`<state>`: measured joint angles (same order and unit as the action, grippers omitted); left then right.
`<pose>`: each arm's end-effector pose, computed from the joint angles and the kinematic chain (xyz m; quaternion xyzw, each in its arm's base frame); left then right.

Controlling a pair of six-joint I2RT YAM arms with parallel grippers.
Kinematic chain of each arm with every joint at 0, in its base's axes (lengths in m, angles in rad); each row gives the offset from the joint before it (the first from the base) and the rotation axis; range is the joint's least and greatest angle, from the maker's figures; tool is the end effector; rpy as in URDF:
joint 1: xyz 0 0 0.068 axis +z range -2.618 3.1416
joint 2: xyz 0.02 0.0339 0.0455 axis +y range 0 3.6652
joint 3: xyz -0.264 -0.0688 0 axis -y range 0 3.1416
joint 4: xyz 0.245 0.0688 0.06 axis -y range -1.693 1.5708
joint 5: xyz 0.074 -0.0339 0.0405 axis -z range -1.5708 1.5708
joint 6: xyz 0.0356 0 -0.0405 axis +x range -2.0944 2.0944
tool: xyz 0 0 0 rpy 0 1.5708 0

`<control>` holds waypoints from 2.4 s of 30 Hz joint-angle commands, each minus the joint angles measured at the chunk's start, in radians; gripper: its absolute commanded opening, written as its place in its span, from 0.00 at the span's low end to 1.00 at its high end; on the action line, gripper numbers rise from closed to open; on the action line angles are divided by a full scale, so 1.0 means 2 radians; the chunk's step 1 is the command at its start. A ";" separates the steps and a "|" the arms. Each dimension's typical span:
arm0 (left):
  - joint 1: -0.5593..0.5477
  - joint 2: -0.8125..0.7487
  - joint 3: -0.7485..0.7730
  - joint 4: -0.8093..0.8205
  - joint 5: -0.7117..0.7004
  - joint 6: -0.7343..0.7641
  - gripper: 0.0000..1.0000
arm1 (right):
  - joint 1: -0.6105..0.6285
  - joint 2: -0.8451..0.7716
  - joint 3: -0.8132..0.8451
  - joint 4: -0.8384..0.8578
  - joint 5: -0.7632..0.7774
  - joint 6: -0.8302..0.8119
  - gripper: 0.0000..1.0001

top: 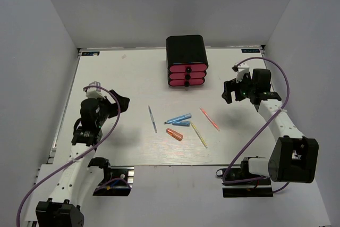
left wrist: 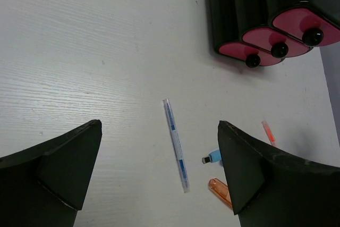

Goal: Sort the stationery into containers
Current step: Open the drawer

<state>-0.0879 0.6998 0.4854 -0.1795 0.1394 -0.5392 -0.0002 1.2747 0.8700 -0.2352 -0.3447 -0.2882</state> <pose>0.1700 -0.0199 0.2481 -0.1480 0.8174 -0.2259 0.5089 0.2780 0.0120 0.2605 -0.2025 0.8602 0.0881 0.4596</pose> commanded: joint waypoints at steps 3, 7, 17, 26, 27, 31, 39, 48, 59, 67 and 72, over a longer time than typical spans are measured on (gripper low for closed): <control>0.001 0.001 0.004 -0.004 0.000 0.005 1.00 | -0.001 -0.008 0.024 -0.035 -0.052 -0.110 0.90; 0.001 0.006 0.004 -0.004 0.000 0.005 1.00 | -0.001 0.001 0.034 -0.049 -0.075 -0.122 0.90; 0.001 -0.003 -0.006 0.001 -0.001 0.000 1.00 | 0.060 0.005 0.027 0.029 -0.108 0.008 0.38; 0.001 0.008 -0.006 0.006 -0.001 0.000 1.00 | 0.130 0.077 0.096 0.110 -0.080 0.242 0.72; 0.001 0.008 -0.006 0.006 -0.001 0.000 1.00 | 0.133 0.091 0.108 0.112 -0.086 0.256 0.74; 0.001 0.008 -0.006 0.011 -0.001 -0.004 1.00 | 0.136 0.165 0.153 0.150 -0.092 0.333 0.77; 0.001 -0.002 -0.001 -0.004 -0.011 -0.009 1.00 | 0.146 0.234 0.216 0.153 -0.048 0.438 0.60; 0.001 -0.016 -0.016 -0.014 -0.015 -0.009 1.00 | 0.160 0.259 0.240 0.159 -0.027 0.496 0.58; 0.001 -0.022 -0.021 -0.018 -0.015 -0.009 1.00 | 0.173 0.266 0.228 0.159 0.024 0.524 0.54; 0.001 -0.016 -0.021 -0.007 0.001 -0.026 1.00 | 0.177 0.267 0.212 0.181 0.045 0.517 0.32; 0.001 0.027 -0.016 0.016 0.023 -0.043 0.97 | 0.177 0.239 0.172 0.179 0.035 0.508 0.26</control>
<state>-0.0879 0.7193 0.4492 -0.1814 0.1440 -0.5926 0.3473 1.7988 1.2671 0.1169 -0.2890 0.7452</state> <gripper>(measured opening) 0.975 0.402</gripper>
